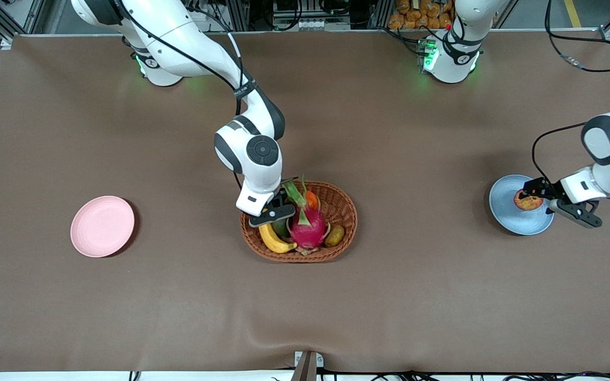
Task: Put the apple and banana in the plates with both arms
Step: 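Lower the apple onto the blue plate while the right gripper grasps the banana, then carry the banana to the pink plate while the left gripper withdraws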
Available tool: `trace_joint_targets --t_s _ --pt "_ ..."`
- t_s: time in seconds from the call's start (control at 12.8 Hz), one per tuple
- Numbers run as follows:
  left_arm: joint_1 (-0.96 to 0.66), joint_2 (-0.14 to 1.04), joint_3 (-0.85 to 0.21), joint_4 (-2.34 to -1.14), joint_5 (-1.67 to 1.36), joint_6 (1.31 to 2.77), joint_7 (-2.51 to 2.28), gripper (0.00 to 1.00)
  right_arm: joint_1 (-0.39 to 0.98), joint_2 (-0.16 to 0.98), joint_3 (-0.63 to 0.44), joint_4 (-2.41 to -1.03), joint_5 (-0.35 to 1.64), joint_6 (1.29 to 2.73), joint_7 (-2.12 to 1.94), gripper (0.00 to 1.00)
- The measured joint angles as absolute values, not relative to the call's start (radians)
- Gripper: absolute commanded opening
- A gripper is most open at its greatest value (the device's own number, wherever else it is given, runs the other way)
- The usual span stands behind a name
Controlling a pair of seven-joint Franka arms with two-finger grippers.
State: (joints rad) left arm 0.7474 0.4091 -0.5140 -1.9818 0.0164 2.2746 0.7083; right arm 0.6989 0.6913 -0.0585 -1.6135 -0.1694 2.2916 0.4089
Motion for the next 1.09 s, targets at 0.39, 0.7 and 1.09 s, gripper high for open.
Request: trace_joint_targets --t_s 0.39,0.7,1.09 --pt "0.746 0.366 -0.615 -1.846 0.016 2.089 0.563 1.00 0.700 0.685 -0.061 -1.596 -0.176 2.284 0.409 0.00" --pt "0.746 0.353 -0.654 -1.818 0.016 2.058 0.527 1.00 0.689 0.632 -0.067 -1.563 -0.175 2.199 0.409 0.00" --pt "0.700 0.344 -0.684 -1.754 0.020 1.968 0.429 1.00 0.601 0.520 -0.073 -1.559 -0.131 2.082 0.402 0.00"
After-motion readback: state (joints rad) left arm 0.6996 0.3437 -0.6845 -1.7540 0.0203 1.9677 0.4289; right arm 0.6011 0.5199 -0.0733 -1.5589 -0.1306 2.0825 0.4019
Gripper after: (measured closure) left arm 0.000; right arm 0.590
